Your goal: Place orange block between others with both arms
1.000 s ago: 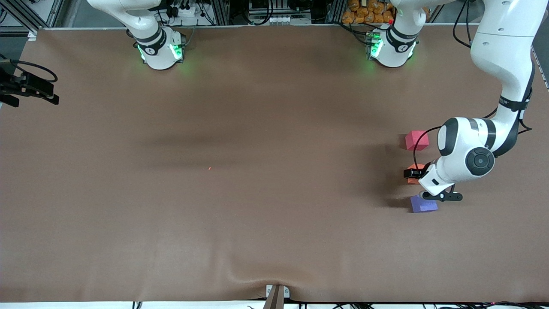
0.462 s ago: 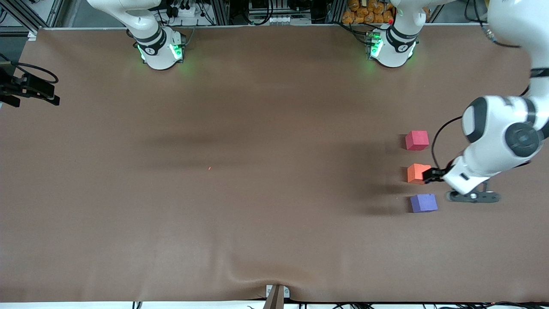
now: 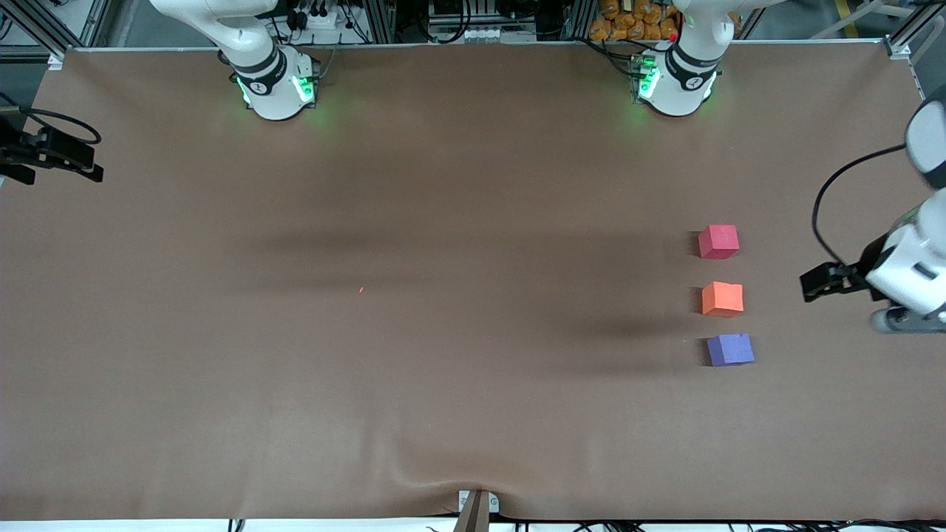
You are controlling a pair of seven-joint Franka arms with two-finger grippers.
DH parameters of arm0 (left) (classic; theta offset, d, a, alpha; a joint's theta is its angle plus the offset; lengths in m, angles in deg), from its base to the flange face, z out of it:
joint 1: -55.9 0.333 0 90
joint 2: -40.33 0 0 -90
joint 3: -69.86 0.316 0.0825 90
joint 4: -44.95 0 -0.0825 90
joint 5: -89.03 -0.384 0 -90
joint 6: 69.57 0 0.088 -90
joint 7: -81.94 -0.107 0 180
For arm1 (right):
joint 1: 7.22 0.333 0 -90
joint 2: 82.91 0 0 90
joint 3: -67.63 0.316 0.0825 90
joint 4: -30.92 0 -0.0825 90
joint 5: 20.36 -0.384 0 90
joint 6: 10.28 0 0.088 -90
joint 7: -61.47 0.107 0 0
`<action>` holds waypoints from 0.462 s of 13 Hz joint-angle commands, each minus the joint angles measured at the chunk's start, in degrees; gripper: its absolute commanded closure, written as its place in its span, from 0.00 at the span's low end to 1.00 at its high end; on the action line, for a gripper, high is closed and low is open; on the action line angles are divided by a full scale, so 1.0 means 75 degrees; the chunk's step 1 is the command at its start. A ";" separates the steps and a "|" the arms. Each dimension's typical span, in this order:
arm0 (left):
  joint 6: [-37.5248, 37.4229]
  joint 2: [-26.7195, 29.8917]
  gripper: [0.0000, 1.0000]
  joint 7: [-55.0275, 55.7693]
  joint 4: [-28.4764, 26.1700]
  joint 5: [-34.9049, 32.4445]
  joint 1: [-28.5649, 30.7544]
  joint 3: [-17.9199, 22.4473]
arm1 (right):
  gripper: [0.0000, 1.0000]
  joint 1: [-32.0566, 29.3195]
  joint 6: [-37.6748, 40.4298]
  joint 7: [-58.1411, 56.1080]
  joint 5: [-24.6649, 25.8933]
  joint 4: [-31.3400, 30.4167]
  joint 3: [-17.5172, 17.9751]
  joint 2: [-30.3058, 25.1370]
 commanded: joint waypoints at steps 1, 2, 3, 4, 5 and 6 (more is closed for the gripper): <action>-0.0497 0.0556 0.00 0.0007 0.0019 0.0291 0.0086 -0.0088 | 0.00 -0.0041 0.0009 0.0138 -0.0100 0.0016 0.0022 -0.0008; -0.0614 0.0708 0.00 -0.0028 0.0019 0.0419 0.0086 -0.0088 | 0.00 -0.0041 0.0009 0.0138 -0.0100 0.0016 0.0033 -0.0008; -0.0697 0.0872 0.00 -0.0040 0.0007 0.0675 0.0051 -0.0053 | 0.00 -0.0041 0.0009 0.0138 -0.0100 0.0016 0.0022 -0.0008; -0.0744 0.1187 0.00 0.0006 -0.0225 0.0817 -0.0088 0.0017 | 0.00 -0.0041 0.0009 0.0138 -0.0100 0.0016 0.0033 -0.0008; -0.0756 0.1434 0.00 0.0076 -0.0575 0.0830 -0.0333 0.0087 | 0.00 -0.0041 0.0021 0.0138 -0.0100 0.0016 0.0034 -0.0008; -0.0814 0.1703 0.00 0.0066 -0.0880 0.0865 -0.0556 0.0436 | 0.00 -0.0041 0.0032 0.0138 -0.0100 0.0016 0.0022 -0.0008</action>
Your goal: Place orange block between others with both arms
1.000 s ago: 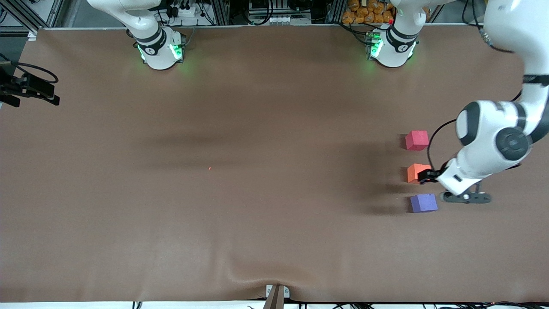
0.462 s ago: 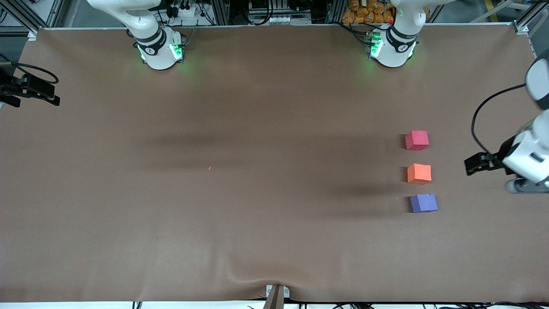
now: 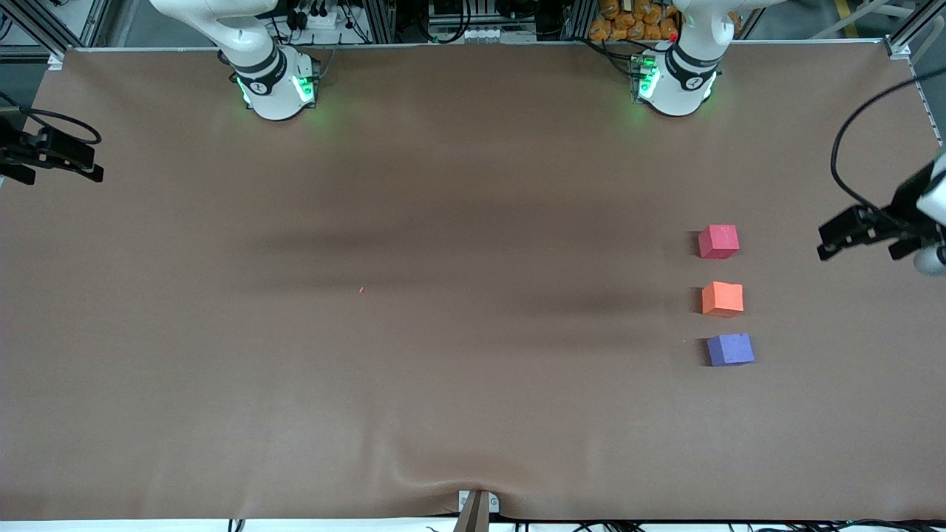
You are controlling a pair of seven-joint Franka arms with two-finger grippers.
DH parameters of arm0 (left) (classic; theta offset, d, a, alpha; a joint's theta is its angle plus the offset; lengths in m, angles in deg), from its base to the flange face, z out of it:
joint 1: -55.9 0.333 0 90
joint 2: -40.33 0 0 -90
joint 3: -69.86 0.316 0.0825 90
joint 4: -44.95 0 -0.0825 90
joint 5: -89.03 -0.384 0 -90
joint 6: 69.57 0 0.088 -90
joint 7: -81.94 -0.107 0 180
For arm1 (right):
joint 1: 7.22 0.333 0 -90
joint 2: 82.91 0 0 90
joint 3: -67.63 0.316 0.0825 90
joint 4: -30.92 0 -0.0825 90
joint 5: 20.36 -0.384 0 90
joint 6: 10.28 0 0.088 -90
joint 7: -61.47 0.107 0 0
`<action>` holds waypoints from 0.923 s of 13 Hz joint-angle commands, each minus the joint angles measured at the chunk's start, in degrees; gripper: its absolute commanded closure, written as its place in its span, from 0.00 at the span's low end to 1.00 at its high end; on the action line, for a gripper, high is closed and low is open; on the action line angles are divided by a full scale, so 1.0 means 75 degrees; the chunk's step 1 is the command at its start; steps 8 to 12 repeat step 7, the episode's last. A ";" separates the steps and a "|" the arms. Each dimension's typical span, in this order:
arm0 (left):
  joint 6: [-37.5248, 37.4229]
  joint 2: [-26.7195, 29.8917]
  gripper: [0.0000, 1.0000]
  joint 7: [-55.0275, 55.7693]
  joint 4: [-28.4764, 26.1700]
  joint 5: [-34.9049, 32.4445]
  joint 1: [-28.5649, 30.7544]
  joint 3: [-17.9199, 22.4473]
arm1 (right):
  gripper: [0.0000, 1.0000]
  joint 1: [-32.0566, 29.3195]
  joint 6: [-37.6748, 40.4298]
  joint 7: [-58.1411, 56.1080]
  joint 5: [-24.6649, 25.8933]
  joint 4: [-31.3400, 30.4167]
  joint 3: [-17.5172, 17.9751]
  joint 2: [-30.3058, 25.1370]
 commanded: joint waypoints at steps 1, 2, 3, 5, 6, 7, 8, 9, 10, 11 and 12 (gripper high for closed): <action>-0.0064 0.0927 0.00 0.0054 -0.1134 0.0193 -0.0694 0.0764 | 0.00 -0.0041 0.0031 0.0145 -0.0100 0.0018 0.0022 -0.0008; -0.0064 0.1139 0.00 0.0054 -0.1405 0.0205 -0.0860 0.0953 | 0.00 -0.0041 0.0043 0.0145 -0.0100 0.0018 0.0022 -0.0008; -0.0064 0.1234 0.00 0.0042 -0.1489 0.0205 -0.0838 0.0955 | 0.00 -0.0041 0.0043 0.0145 -0.0100 0.0018 0.0034 -0.0008; -0.0064 0.1211 0.00 -0.0052 -0.1455 0.0229 -0.0792 0.0990 | 0.00 -0.0041 0.0031 0.0145 -0.0100 0.0018 0.0022 -0.0008; -0.0088 0.1223 0.00 -0.0028 -0.1443 0.0229 -0.0791 0.0990 | 0.00 -0.0041 0.0043 0.0145 -0.0100 0.0018 0.0022 -0.0008; -0.0146 0.1235 0.00 0.0007 -0.1443 0.0229 -0.0791 0.0979 | 0.00 -0.0041 0.0043 0.0145 -0.0100 0.0018 0.0022 -0.0008; -0.0146 0.1235 0.00 0.0007 -0.1443 0.0229 -0.0791 0.0979 | 0.00 -0.0041 0.0043 0.0145 -0.0100 0.0018 0.0022 -0.0008; -0.0146 0.1235 0.00 0.0007 -0.1443 0.0229 -0.0791 0.0979 | 0.00 -0.0041 0.0043 0.0145 -0.0100 0.0018 0.0022 -0.0008; -0.0146 0.1235 0.00 0.0007 -0.1443 0.0229 -0.0791 0.0979 | 0.00 -0.0041 0.0043 0.0145 -0.0100 0.0018 0.0022 -0.0008; -0.0146 0.1235 0.00 0.0007 -0.1443 0.0229 -0.0791 0.0979 | 0.00 -0.0041 0.0043 0.0145 -0.0100 0.0018 0.0022 -0.0008; -0.0146 0.1235 0.00 0.0007 -0.1443 0.0229 -0.0791 0.0979 | 0.00 -0.0041 0.0043 0.0145 -0.0100 0.0018 0.0022 -0.0008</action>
